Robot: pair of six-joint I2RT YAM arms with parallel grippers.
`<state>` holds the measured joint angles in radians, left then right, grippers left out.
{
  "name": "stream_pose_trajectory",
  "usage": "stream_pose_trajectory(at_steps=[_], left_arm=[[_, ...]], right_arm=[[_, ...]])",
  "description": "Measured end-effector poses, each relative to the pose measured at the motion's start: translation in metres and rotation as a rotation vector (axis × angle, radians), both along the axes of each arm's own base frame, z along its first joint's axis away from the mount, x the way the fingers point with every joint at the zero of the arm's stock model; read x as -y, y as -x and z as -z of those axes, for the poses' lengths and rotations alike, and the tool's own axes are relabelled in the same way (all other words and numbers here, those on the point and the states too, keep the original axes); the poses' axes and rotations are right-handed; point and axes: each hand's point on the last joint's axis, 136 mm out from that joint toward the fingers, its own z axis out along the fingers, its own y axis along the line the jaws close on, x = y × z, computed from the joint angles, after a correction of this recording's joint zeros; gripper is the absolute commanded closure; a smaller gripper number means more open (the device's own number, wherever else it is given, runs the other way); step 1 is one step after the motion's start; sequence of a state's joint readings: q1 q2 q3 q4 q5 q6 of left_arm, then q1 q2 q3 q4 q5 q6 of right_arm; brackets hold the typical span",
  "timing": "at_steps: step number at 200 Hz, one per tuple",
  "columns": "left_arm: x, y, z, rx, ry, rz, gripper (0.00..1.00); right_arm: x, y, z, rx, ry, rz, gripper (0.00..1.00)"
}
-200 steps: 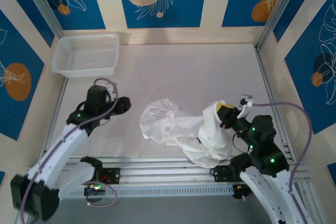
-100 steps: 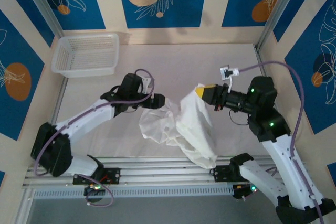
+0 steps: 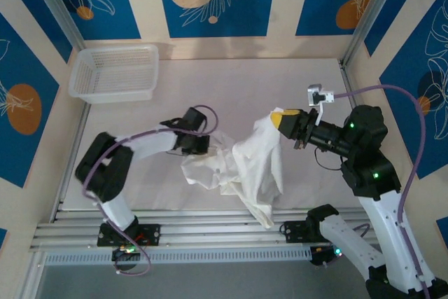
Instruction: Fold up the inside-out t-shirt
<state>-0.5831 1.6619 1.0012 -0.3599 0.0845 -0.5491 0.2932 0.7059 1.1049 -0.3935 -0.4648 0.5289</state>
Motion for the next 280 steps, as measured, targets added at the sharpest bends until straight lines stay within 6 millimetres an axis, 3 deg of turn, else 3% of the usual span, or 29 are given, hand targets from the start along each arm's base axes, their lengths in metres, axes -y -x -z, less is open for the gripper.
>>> stream_pose_trajectory(at_steps=[29,39,48,53,72,78,87,95,110,129,143,152,174,193,225,254,266,280], left_arm=[[-0.082,-0.019,-0.080,0.222,0.022,-0.244,1.00],[-0.104,-0.019,-0.107,0.308,0.016,-0.310,1.00],[-0.117,-0.015,-0.124,0.366,0.006,-0.348,1.00],[-0.123,-0.012,-0.131,0.393,-0.001,-0.370,1.00],[-0.143,0.000,-0.132,0.418,-0.041,-0.444,1.00],[-0.148,0.004,-0.125,0.408,-0.059,-0.464,0.93],[-0.153,0.009,-0.113,0.380,-0.087,-0.476,0.83],[-0.155,0.013,-0.102,0.349,-0.104,-0.482,0.76],[-0.155,0.016,-0.089,0.310,-0.122,-0.472,0.68],[-0.145,0.016,-0.085,0.294,-0.098,-0.437,0.60],[-0.129,0.016,-0.088,0.301,-0.060,-0.383,0.54],[-0.112,0.018,-0.091,0.313,-0.033,-0.325,0.53],[-0.070,0.024,-0.102,0.343,-0.004,-0.183,0.50],[-0.048,0.022,-0.108,0.362,0.004,-0.115,0.49],[-0.046,0.019,-0.107,0.374,-0.018,-0.098,0.46],[-0.050,0.018,-0.107,0.385,-0.035,-0.108,0.46],[-0.051,0.018,-0.107,0.386,-0.040,-0.111,0.46],[-0.051,0.017,-0.106,0.388,-0.044,-0.114,0.46]], right_arm=[[0.013,-0.014,0.029,-0.028,0.014,0.079,1.00],[0.015,-0.026,0.059,-0.093,0.014,0.100,0.99],[0.018,-0.037,0.093,-0.179,0.017,0.129,0.88],[0.021,-0.045,0.122,-0.263,0.016,0.161,0.81],[0.042,-0.054,0.229,-0.567,0.025,0.315,0.59],[0.051,-0.050,0.264,-0.667,0.034,0.376,0.55],[0.063,-0.041,0.298,-0.768,0.050,0.445,0.52],[0.072,-0.034,0.313,-0.819,0.063,0.499,0.51],[0.080,-0.033,0.306,-0.792,0.056,0.552,0.51],[0.083,-0.040,0.269,-0.710,0.028,0.571,0.51],[0.074,-0.046,0.247,-0.692,0.021,0.552,0.51],[0.061,-0.048,0.243,-0.706,0.046,0.517,0.51],[0.020,-0.047,0.260,-0.761,0.232,0.442,0.48],[-0.009,-0.055,0.278,-0.806,0.401,0.412,0.45],[-0.037,-0.090,0.310,-0.824,0.612,0.433,0.41],[-0.060,-0.098,0.337,-0.839,0.718,0.398,0.41],[-0.067,-0.100,0.345,-0.842,0.746,0.383,0.52],[-0.073,-0.101,0.354,-0.836,0.787,0.374,0.85]])
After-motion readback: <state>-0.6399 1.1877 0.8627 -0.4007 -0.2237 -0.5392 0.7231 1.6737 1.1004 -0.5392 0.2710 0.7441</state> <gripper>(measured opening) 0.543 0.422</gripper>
